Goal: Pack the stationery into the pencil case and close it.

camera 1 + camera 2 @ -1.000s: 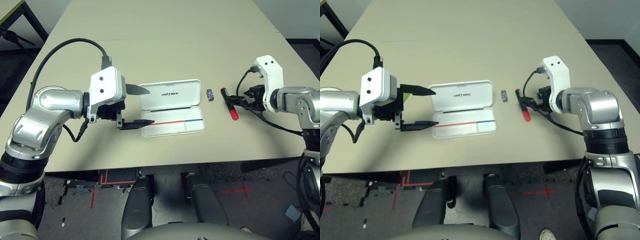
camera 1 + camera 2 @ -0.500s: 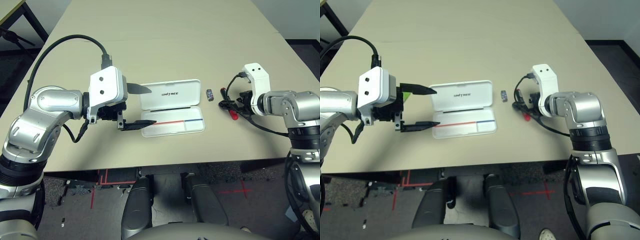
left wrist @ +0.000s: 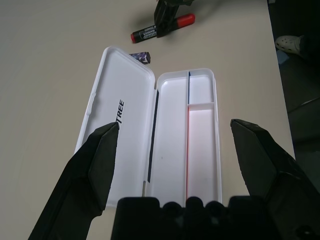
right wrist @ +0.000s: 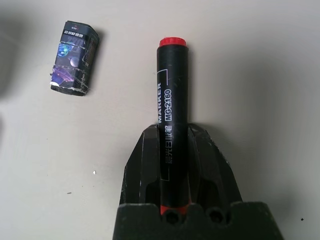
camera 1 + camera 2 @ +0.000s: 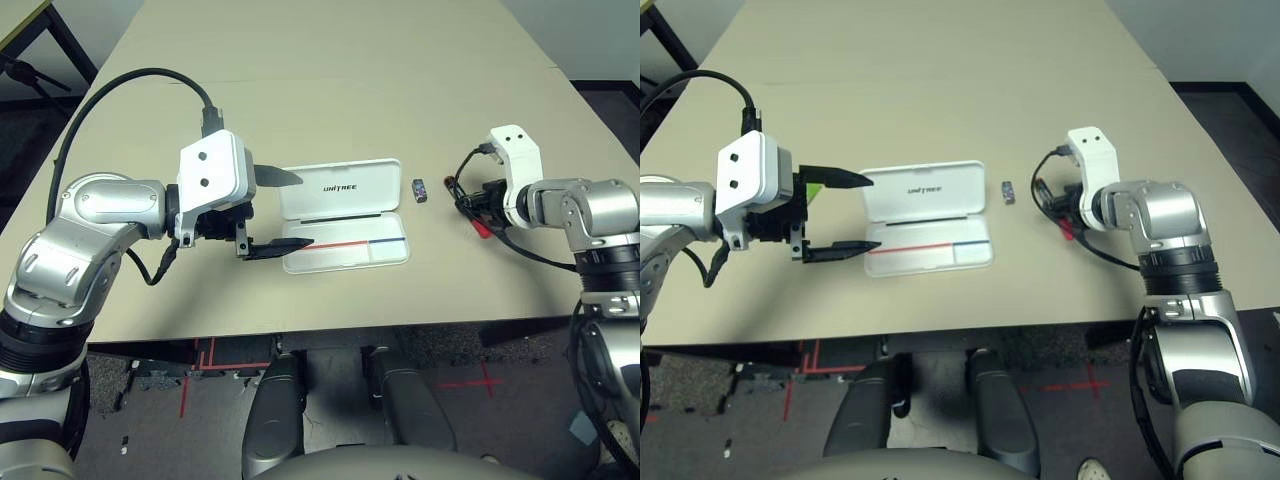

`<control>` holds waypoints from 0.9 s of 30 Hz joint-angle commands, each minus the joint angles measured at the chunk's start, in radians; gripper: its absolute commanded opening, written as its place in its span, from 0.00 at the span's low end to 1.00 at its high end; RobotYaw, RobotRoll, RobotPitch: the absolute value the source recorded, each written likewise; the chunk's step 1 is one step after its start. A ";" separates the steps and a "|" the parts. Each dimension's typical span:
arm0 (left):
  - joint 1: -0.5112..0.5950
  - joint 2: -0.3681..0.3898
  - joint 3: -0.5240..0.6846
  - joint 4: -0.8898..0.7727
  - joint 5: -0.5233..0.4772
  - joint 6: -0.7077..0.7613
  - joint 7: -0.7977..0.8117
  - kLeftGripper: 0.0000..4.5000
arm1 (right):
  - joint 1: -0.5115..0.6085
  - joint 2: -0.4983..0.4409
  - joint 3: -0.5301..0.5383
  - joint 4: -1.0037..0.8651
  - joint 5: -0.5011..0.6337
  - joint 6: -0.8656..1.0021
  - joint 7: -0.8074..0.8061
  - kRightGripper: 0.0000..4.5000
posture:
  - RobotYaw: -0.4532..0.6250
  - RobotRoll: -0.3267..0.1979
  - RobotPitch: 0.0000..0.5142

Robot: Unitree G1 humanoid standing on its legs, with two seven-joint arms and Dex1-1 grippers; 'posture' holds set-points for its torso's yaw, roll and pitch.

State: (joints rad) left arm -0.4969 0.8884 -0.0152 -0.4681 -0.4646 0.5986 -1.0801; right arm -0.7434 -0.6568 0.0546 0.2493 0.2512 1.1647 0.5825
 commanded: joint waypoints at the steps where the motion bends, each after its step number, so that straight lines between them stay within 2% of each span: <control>1: 0.012 0.013 -0.004 -0.021 -0.002 -0.007 -0.002 1.00 | -0.012 -0.062 0.049 0.034 -0.026 -0.025 0.054 0.11 | 0.45 0.62 0.35; 7: 0.018 0.019 -0.007 -0.014 0.007 -0.018 -0.007 1.00 | -0.039 -0.267 0.176 -0.029 -0.045 -0.255 0.379 0.11 | 0.45 0.62 0.34; 13: 0.029 0.029 -0.007 -0.017 0.007 -0.023 -0.008 1.00 | -0.069 -0.378 0.218 -0.053 -0.069 -0.457 0.643 0.11 | 0.46 0.62 0.35; 17: 0.038 0.039 -0.014 -0.013 0.017 -0.034 -0.010 1.00 | -0.113 -0.384 0.238 -0.077 -0.058 -0.615 0.850 0.11 | 0.45 0.62 0.35; 19: 0.041 0.042 -0.017 -0.013 0.021 -0.039 -0.011 1.00 | -0.132 -0.372 0.248 -0.077 -0.070 -0.648 0.900 0.11 | 0.45 0.62 0.35; 23: 0.041 0.041 -0.019 -0.013 0.023 -0.040 -0.008 1.00 | -0.196 -0.305 0.290 -0.080 -0.087 -0.666 0.969 0.11 | 0.46 0.62 0.35; 27: 0.051 0.049 -0.029 -0.018 0.046 -0.053 -0.007 1.00 | -0.251 -0.180 0.348 -0.064 -0.116 -0.689 0.991 0.11 | 0.48 0.62 0.35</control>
State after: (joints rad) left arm -0.4576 0.9224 -0.0268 -0.4670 -0.4328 0.5540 -1.0815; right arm -0.9785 -0.8571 0.3772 0.1864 0.1523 0.4902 1.5582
